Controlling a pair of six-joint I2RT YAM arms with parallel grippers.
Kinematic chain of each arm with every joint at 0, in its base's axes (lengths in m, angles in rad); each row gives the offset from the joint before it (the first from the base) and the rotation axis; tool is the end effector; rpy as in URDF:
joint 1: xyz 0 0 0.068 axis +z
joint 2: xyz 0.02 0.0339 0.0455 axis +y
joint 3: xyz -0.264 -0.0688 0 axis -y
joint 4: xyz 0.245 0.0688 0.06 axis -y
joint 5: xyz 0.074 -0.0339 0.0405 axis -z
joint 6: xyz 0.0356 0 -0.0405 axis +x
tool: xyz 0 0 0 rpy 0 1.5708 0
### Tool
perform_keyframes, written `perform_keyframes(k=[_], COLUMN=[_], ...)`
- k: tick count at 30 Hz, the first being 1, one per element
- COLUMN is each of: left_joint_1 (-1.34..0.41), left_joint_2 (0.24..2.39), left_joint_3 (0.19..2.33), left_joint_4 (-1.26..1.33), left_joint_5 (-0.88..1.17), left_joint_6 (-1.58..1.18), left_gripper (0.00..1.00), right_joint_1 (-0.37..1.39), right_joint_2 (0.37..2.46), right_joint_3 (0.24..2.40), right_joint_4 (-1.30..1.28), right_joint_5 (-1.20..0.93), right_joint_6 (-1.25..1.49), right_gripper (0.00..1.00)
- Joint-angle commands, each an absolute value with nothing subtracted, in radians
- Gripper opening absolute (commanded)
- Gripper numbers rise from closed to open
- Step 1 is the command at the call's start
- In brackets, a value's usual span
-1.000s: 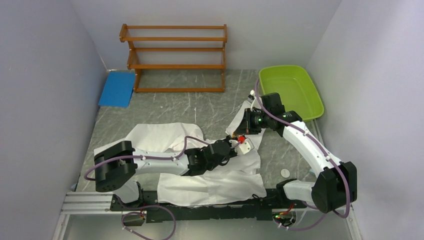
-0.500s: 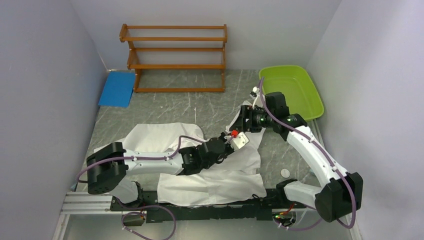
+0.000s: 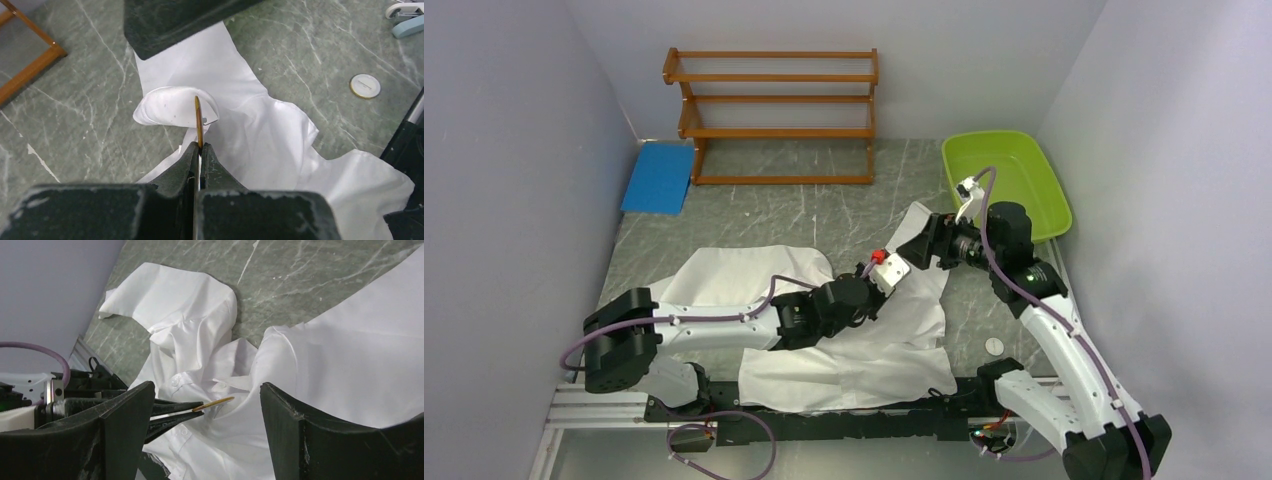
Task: Pin the brooch onto the clothing
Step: Pin the brooch to the clothes.
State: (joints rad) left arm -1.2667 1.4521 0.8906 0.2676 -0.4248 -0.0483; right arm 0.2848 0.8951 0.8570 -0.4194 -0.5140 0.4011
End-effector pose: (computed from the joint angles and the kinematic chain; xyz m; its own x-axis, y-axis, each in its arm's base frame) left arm 0.1128 -0.3104 0.2651 -0.1229 0.2447 -0.9618 0.7461 0.6618 0.0730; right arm 0.1834 0.0719 0.3237 -0.6511 0.1636 -0.7412 -0.4495 0.7037 0.5502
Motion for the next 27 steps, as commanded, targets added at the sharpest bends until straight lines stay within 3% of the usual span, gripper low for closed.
perform_keyframes(k=[1, 10, 16, 23, 27], left_joint_1=[-1.269, -1.194, -1.126, -1.053, -1.026], left_joint_2=[1.400, 1.338, 1.283, 1.237, 1.224], left_joint_3=[0.919, 0.927, 0.887, 0.827, 0.816], left_joint_4=[0.251, 0.174, 0.218, 0.297, 0.310], left_joint_5=[-0.388, -0.246, -0.138, -0.018, 0.013], left_joint_6=[-0.161, -0.339, -0.426, -0.510, -0.539], left_gripper=[0.03, 0.03, 0.03, 0.03, 0.03], right_joint_1=[0.275, 0.270, 0.271, 0.271, 0.271], right_joint_2=[0.813, 0.639, 0.543, 0.588, 0.635], right_joint_3=[0.789, 0.645, 0.557, 0.513, 0.511], right_joint_4=[-0.291, -0.164, -0.126, -0.082, -0.026], right_joint_5=[-0.545, -0.605, -0.630, -0.697, -0.715], right_joint_6=[0.419, 0.477, 0.486, 0.469, 0.466], right_gripper=[0.80, 0.67, 0.66, 0.66, 0.60])
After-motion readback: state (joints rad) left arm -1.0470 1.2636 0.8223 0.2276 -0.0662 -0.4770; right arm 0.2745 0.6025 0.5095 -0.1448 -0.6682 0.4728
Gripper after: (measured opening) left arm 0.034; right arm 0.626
